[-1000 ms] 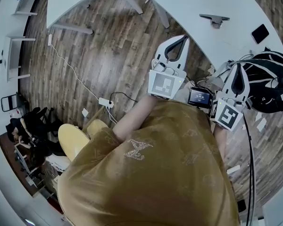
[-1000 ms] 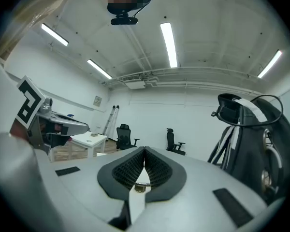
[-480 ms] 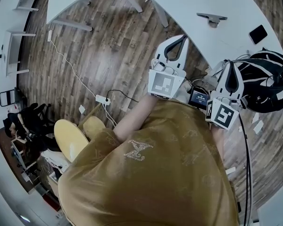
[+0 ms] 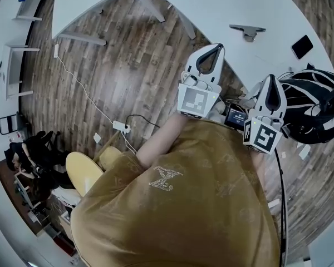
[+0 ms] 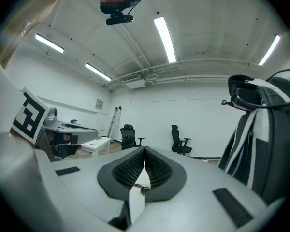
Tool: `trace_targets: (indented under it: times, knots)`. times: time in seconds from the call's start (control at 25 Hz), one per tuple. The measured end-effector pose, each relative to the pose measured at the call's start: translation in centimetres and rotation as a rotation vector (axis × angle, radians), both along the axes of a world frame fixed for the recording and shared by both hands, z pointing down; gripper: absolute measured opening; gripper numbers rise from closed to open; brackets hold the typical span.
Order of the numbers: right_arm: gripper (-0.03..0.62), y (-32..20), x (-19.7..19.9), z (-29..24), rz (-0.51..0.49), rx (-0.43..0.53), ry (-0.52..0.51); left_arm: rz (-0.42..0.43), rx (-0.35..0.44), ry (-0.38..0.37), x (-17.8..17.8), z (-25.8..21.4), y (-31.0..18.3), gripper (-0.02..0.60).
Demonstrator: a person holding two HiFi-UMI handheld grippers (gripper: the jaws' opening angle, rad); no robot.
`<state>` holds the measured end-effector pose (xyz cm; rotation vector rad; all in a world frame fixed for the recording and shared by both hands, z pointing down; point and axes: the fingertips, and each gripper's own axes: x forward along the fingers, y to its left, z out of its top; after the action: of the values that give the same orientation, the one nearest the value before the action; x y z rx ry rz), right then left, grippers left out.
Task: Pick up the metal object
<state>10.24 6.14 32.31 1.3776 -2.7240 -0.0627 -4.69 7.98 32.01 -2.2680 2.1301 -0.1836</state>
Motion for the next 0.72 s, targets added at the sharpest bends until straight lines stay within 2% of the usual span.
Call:
trace_targets:
  times: [0.4, 0.72]
  knots:
    - [0.011, -4.3, -1.7, 0.5, 0.086, -0.028, 0.012, 0.06, -0.022, 0.014, -2.6, 1.2, -4.5, -0.003]
    - [0.011, -6.3, -2.6, 1.1, 0.164, -0.039, 0.037, 0.11, -0.01, 0.048, -4.4, 2.0, -7.6, -0.003]
